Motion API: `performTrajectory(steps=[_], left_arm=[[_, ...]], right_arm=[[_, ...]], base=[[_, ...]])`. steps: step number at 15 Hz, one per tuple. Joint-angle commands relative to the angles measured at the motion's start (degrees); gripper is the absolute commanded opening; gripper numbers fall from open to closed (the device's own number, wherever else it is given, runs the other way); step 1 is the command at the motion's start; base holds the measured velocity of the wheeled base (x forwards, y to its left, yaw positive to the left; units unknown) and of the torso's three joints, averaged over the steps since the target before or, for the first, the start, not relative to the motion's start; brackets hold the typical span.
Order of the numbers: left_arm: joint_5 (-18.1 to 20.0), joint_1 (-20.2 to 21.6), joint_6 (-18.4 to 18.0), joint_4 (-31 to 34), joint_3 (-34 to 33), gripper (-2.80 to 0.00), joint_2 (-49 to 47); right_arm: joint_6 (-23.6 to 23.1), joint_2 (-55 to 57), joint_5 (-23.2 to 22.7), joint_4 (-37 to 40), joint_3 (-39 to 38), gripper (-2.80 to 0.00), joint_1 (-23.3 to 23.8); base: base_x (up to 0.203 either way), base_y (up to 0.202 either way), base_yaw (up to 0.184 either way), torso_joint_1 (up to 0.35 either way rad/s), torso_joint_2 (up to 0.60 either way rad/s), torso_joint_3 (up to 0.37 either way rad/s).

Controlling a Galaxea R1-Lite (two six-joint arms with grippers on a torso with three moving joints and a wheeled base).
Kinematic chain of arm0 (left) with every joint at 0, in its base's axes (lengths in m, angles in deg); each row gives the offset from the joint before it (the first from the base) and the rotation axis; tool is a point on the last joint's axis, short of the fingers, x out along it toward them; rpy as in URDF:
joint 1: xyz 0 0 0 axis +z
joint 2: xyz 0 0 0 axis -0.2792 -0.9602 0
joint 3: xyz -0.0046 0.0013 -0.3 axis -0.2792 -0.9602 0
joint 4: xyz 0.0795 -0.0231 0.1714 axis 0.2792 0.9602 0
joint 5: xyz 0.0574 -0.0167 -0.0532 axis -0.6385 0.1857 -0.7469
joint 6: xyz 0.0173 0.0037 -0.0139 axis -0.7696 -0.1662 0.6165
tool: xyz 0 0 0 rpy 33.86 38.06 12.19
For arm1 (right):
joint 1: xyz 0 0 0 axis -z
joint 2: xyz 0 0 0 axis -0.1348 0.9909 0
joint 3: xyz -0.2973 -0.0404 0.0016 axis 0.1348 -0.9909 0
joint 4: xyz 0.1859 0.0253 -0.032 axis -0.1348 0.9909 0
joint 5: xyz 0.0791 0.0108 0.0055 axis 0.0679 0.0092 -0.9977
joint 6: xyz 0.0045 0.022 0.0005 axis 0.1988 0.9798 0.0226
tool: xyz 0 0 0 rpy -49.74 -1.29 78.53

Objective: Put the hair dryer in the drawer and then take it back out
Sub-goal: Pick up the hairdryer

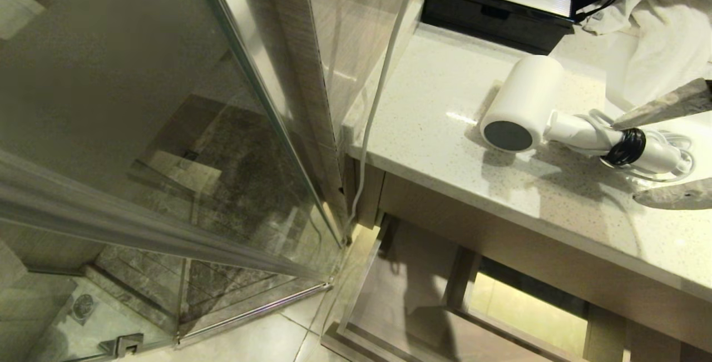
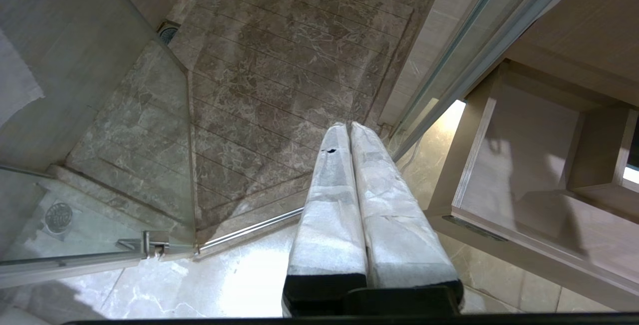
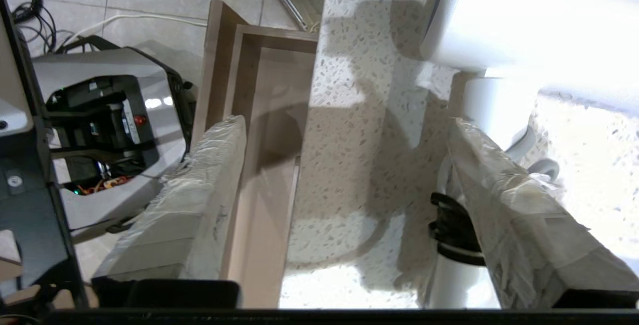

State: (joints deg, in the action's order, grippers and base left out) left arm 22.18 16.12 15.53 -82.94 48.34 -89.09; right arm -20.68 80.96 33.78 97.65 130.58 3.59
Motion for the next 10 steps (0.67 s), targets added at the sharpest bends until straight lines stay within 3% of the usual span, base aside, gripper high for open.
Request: performTrajectory(steps=[1,4,10], left_arm=[[-0.01,0.01,0.07,-0.03,-0.01,-2.80,-0.09],[-0.01,0.01,0.07,-0.03,-0.01,-2.80,-0.09],[-0.01,0.01,0.01,-0.03,-0.01,-2.80,-0.09]], right_arm=[[-1.19,1.78,-0.08,-1.80,0.41,0.00,-0.06],[-1.83,3.74,0.81,-5.23,0.67,0.00,-0.32],[-1.23,6.36,8.45,-5.16,4.45,0.00,-0.67]], base=[[0.000,0.000,0.000,0.000,0.00,0.000],[0.000,0.000,0.000,0.000,0.00,0.000],[0.000,0.000,0.000,0.000,0.00,0.000]])
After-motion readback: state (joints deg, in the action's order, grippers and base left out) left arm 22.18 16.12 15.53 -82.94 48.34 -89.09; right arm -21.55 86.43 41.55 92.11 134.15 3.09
